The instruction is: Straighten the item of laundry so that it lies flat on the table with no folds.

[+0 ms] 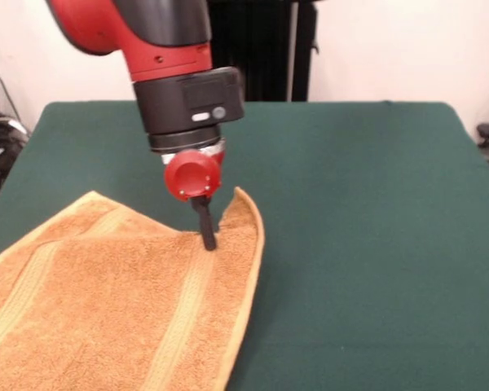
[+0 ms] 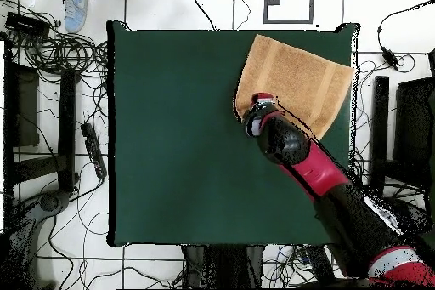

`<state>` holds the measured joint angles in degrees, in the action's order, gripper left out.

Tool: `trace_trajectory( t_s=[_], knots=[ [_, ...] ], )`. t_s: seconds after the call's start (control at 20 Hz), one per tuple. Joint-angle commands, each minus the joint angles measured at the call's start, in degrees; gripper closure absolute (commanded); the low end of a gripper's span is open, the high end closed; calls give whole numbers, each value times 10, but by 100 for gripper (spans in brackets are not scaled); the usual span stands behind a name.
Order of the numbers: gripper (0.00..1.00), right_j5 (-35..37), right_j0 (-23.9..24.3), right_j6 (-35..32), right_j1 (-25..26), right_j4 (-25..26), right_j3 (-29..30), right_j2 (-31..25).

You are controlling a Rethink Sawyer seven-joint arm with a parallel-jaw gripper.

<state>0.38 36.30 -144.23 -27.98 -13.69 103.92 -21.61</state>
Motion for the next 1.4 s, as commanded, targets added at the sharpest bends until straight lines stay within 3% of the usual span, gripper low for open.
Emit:
trace_trajectory(
  t_s=[0.05,0.35,1.25,1.3,1.4],
  knots=[
    [100,-41,-41,-196,-2,-74,72,-21],
    [100,-67,-44,-199,-1,-97,88,-42],
    [100,-117,-41,-210,25,-96,91,-62],
    [0,-109,-47,-207,22,-104,89,-51],
    [0,-103,-44,-203,22,-105,89,-51]
  ],
)
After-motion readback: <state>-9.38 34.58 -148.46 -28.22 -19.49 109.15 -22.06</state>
